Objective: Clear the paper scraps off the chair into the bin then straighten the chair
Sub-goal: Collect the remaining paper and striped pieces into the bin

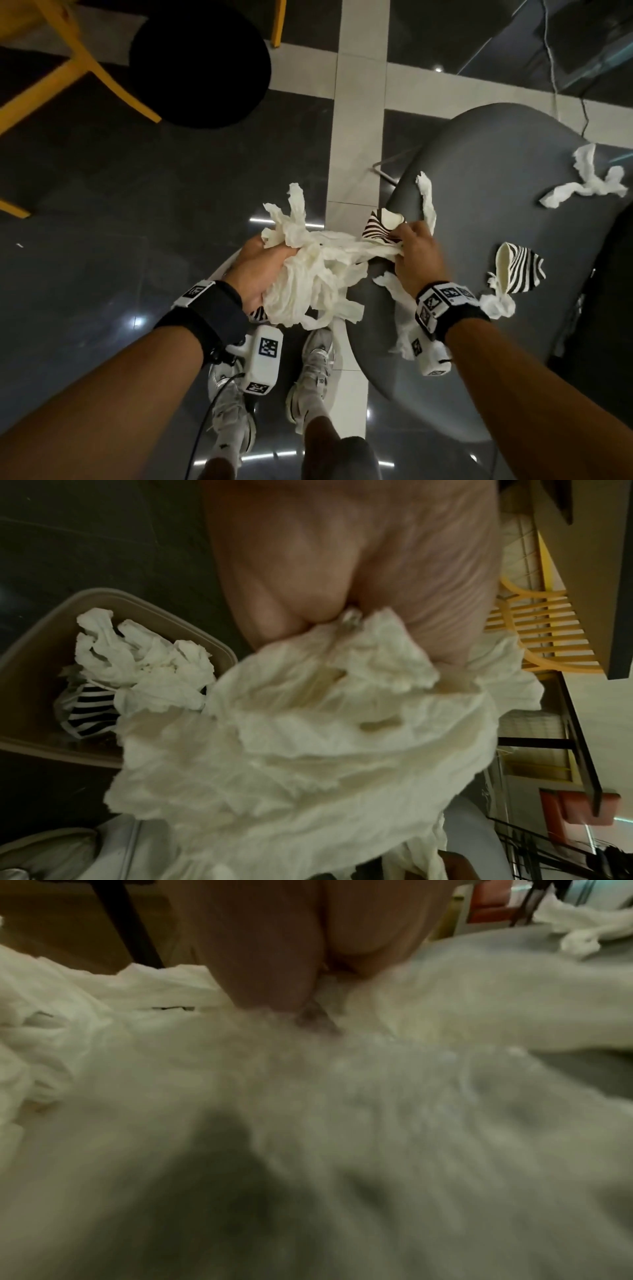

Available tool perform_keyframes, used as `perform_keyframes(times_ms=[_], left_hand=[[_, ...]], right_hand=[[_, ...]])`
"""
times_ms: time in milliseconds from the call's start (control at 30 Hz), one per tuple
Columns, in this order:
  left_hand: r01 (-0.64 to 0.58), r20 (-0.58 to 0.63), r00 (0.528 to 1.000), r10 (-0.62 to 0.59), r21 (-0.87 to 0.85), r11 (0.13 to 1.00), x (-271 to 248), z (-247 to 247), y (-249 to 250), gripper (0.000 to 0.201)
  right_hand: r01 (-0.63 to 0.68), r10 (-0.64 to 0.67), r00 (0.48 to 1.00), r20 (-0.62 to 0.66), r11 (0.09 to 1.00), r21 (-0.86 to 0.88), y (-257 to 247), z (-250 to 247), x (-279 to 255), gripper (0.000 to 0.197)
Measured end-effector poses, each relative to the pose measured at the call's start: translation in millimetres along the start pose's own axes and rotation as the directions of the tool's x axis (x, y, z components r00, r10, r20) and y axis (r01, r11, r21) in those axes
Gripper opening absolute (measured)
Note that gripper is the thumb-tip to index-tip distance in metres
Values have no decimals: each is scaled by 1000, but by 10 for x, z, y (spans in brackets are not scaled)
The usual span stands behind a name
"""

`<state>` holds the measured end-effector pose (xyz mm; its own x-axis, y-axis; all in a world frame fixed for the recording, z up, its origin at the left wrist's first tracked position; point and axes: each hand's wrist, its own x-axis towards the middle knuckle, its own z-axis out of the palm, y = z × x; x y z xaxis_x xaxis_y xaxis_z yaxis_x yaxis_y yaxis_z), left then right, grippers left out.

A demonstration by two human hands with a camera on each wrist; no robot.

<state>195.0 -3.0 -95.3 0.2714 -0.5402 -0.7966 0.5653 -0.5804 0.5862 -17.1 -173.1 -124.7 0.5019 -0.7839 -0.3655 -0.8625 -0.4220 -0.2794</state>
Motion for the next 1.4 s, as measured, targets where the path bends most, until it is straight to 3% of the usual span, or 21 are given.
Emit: perform_keyframes(times_ms=[100, 167, 267, 367, 400, 467, 600, 667, 733, 867, 967, 1033, 1067, 1167, 1233, 1300, 1367, 1400], left_hand=[[-11, -28, 1000, 11, 8, 1000, 26, -177, -65, 24], [-28, -61, 998, 29, 25, 999, 57, -322, -154, 24], [-90, -144, 985, 100, 77, 993, 157, -566, -372, 29], [-124, -190, 969, 156, 170, 978, 360, -834, -680, 34], [-121, -197, 967, 162, 206, 971, 463, -946, -818, 34], [-78, -192, 971, 143, 313, 947, 701, -1128, -1119, 42], [35, -98, 995, 23, 550, 834, 1161, -1264, -1647, 73], [68, -70, 997, -32, 605, 793, 1396, -1279, -1898, 78], [27, -64, 998, 20, 662, 749, 1552, -1292, -2117, 78], [-4, -133, 982, 131, 688, 726, 1685, -1328, -2293, 49], [29, -163, 971, 177, 810, 586, 1650, -1365, -2226, 52], [17, -132, 971, 200, 870, 492, 1579, -1404, -2094, 56], [23, -135, 970, 203, 880, 475, 1539, -1406, -1998, 51], [2, -118, 960, 252, 909, 417, 1497, -1460, -1828, 33], [-54, -46, 967, 252, 926, 374, 1492, -1521, -1842, 30], [-106, 25, 973, 227, 930, 351, 1479, -1589, -1881, 29], [-141, 66, 973, 221, 928, 345, 1447, -1656, -1898, 31], [-157, 76, 967, 242, 929, 335, 1417, -1682, -1896, 34]], right_hand=[[-74, 97, 993, -70, 957, 281, -311, 176, -96, 21], [-100, 162, 984, -72, 842, 531, -713, 339, -188, 12], [-157, 206, 978, 24, 662, 733, -1362, 775, -286, 9], [-261, 246, 958, 147, 537, 802, -1737, 1385, -256, 6], [-287, 254, 952, 172, 539, 792, -1783, 1643, -215, 4], [-321, 248, 946, 208, 634, 703, -1756, 2168, -148, 8], [-434, 272, 887, 374, 768, 471, -1604, 3054, 98, 16], [-299, 152, 894, 423, 902, 310, -1500, 3328, 239, 32], [-238, 92, 828, 554, 951, 198, -1483, 3341, 315, 37], [-177, 121, 797, 592, 984, 36, -1393, 3254, 387, 49], [-218, 156, 814, 560, 975, 47, -1431, 2976, 163, 73], [-161, 72, 844, 531, 980, 122, -1380, 2780, -28, 92], [-95, 6, 835, 551, 987, 132, -1353, 2708, -115, 99], [79, -132, 706, 695, 991, 109, -1358, 2704, -301, 113], [158, -168, 653, 739, 984, 84, -1415, 2800, -304, 111], [229, -178, 638, 749, 973, 37, -1469, 2879, -247, 93], [269, -195, 670, 716, 963, 10, -1503, 2874, -161, 52], [219, -168, 710, 684, 976, 12, -1492, 2879, -103, 36]])
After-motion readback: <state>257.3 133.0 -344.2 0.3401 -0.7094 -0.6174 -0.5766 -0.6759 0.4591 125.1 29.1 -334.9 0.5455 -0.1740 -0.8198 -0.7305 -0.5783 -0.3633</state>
